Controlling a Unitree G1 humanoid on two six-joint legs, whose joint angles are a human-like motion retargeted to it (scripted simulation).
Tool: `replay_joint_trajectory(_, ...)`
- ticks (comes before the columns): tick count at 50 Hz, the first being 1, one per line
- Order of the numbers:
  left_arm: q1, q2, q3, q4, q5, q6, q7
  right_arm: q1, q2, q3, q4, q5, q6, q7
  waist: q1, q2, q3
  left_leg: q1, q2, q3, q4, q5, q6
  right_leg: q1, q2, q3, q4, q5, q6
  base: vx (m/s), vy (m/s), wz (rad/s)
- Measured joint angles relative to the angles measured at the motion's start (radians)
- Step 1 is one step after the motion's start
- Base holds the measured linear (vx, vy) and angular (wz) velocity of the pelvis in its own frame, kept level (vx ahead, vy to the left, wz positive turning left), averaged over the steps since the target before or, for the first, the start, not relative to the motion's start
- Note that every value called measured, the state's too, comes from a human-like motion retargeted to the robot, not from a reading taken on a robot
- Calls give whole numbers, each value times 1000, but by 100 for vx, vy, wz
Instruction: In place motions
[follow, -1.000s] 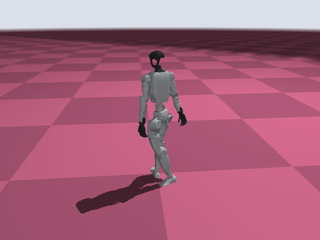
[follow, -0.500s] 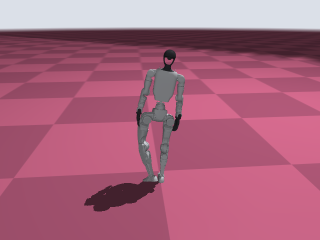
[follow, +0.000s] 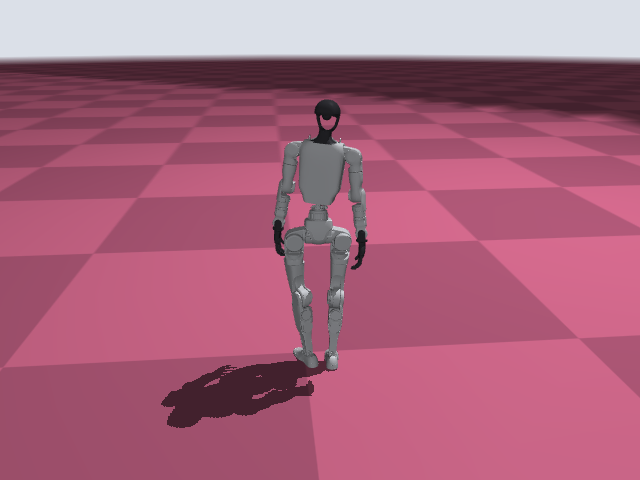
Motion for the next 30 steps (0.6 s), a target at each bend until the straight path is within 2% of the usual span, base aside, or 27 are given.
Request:
replay_joint_trajectory(8,-15,10,-6,-45,20,7,-22,-20,28,28,-29,26,-17,15,-8,30,0,-56,36,-59,32,17,-39,-41,30,6,94,-42,48,6,-13,21)
replay_joint_trajectory(12,-34,14,-24,-85,42,6,-30,-24,45,32,-21,50,-19,27,-39,36,10,-105,51,-156,71,59,-58,-52,62,92,136,-36,63,9,-25,177)
replay_joint_trajectory(18,-79,18,-49,-124,51,-1,-57,-7,53,46,-14,28,-24,51,-73,20,26,-187,-6,-454,106,149,-77,-34,122,360,145,-73,153,18,-36,278)
replay_joint_trajectory(20,-96,24,-61,-135,53,-7,-65,-4,52,50,-12,11,-27,55,-66,3,30,-208,-50,-567,102,181,-69,-25,123,369,148,-106,175,21,-37,335)
replay_joint_trajectory(24,-135,38,-88,-150,30,-29,-61,-8,27,52,-5,-30,-27,79,38,-73,44,-226,-166,-724,56,250,-60,-9,48,112,118,-133,78,22,-28,274)
replay_joint_trajectory(27,-167,28,-121,-148,2,-35,-42,3,-11,27,-17,-71,-29,89,164,-113,74,-231,-215,-760,17,270,-46,16,-4,-33,105,-149,89,26,-16,261)
replay_joint_trajectory(28,-177,21,-132,-145,-7,-37,-37,10,-27,15,-24,-86,-30,89,188,-120,86,-235,-221,-739,8,256,-24,21,-35,-109,102,-150,97,37,-12,306)
replay_joint_trajectory(30,-179,11,-135,-142,-20,-42,-30,23,-59,10,-33,-110,-29,77,233,-143,98,-249,-188,-561,-4,196,25,39,-67,-198,87,-161,106,40,-11,303)
